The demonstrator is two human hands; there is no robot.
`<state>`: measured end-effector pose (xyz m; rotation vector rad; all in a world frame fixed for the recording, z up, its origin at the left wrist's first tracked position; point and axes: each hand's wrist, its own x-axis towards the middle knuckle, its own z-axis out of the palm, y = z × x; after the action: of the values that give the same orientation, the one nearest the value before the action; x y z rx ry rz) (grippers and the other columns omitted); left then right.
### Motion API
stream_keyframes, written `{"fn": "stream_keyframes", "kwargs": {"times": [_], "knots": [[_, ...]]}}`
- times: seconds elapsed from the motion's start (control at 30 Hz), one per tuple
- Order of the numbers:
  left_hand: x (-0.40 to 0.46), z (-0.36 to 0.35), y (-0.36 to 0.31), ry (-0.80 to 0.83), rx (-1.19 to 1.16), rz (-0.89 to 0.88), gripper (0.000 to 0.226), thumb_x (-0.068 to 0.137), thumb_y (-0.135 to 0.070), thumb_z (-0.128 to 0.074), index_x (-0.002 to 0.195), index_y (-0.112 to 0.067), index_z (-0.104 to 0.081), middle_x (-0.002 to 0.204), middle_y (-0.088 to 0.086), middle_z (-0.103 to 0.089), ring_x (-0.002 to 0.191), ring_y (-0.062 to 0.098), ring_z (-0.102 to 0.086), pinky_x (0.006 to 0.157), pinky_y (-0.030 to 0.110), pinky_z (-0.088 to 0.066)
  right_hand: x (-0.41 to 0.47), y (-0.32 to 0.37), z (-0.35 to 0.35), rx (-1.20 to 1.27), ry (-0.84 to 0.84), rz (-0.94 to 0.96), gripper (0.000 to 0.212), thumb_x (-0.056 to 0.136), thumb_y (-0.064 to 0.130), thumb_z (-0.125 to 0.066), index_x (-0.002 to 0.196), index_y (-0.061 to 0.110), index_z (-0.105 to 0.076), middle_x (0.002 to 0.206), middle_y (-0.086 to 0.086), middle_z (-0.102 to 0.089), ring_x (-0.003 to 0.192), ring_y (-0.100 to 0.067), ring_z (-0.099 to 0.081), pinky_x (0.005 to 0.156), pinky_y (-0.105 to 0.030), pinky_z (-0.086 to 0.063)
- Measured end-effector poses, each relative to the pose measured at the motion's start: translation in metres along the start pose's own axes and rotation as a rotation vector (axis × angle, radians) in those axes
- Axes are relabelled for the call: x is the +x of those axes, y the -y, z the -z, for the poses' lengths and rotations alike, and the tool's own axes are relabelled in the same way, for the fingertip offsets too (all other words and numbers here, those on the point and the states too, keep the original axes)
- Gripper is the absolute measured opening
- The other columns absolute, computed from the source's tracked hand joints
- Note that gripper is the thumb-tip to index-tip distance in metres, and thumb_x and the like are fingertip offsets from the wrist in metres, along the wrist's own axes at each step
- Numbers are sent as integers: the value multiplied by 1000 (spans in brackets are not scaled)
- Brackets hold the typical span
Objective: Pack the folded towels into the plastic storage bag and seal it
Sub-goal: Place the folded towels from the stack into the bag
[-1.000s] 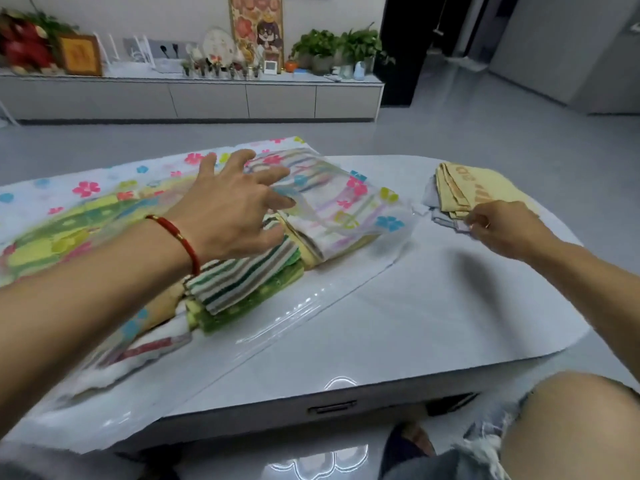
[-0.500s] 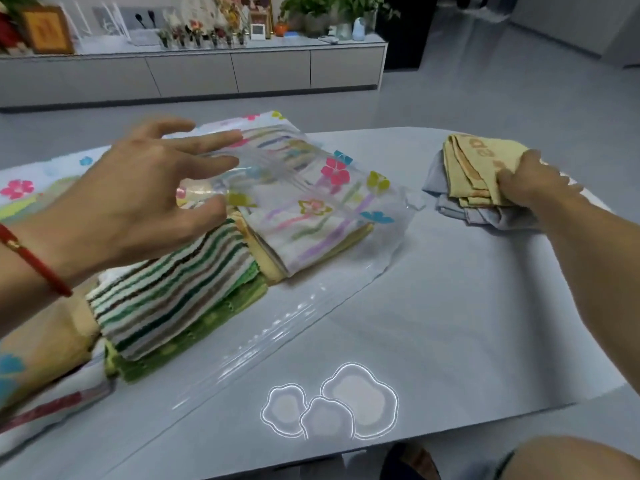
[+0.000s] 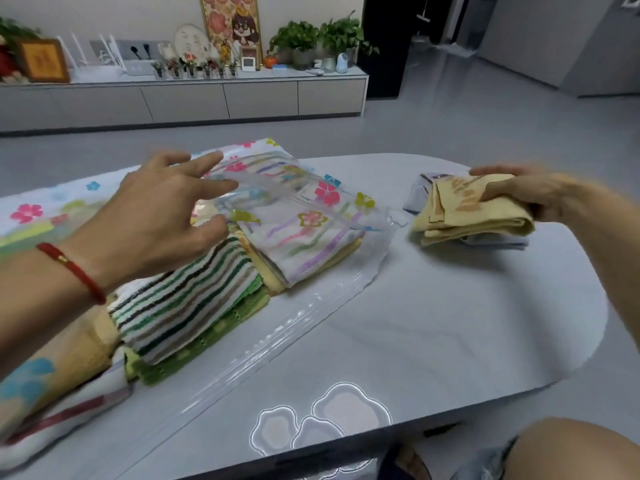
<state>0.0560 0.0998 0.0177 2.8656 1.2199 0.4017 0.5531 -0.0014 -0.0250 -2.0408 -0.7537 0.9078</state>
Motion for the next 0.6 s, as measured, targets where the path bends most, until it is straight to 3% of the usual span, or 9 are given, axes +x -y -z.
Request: {"fn": "stream_keyframes", "kwargs": {"times": [0.1,0.17,0.23,0.37,0.47,0.53,0.6], "knots": [[-7,11,-3,41,-20,0,70,76,-47,-44,143,-29,-49,159,-9,-30,138,36,-35,109,56,-36,-56,5,-3,92,-11,104,34,87,7,-70,105,34,-82,115,-8,-77,73,-16,-78,55,-26,-61],[-8,19,-5,56,-17,-17,70,78,-45,-48,146,-27,-44,161,-12,-26,139,35,-33,109,57,-35,-98,11,-6,88,89,162,29,84,21,-78,111,32,-81,115,-8,-79,81,-21,-80,63,-32,-63],[-8,27,-5,61,-30,-28,71,80,-42,-53,148,-26,-41,161,-14,-23,141,34,-31,110,57,-34,-136,22,-9,29,272,177,44,77,30,-82,120,31,-76,118,-7,-78,89,-29,-79,72,-40,-63],[-10,46,-7,63,-128,-10,74,79,-26,-60,150,-26,-38,162,-20,-18,144,30,-24,113,57,-30,-188,50,-64,-116,662,189,43,85,19,-79,127,25,-71,126,-12,-73,99,-36,-73,82,-47,-63],[-11,60,-9,29,-179,-5,71,80,-23,-59,149,-23,-40,161,-18,-22,143,30,-27,115,53,-28,-205,68,-140,-90,865,266,33,94,6,-67,123,20,-74,119,-6,-76,96,-24,-75,77,-37,-64],[-11,68,-10,9,-206,1,71,79,-25,-58,148,-22,-42,160,-17,-25,143,29,-30,117,50,-27,-204,83,-187,74,872,308,34,95,0,-64,117,22,-77,113,-2,-78,92,-18,-75,73,-29,-62],[-10,73,-11,-9,-230,13,72,77,-29,-56,147,-21,-43,160,-17,-26,143,28,-31,117,48,-27,-191,92,-228,289,688,351,34,95,2,-64,116,25,-78,120,-4,-77,97,-20,-74,78,-31,-62]]}}
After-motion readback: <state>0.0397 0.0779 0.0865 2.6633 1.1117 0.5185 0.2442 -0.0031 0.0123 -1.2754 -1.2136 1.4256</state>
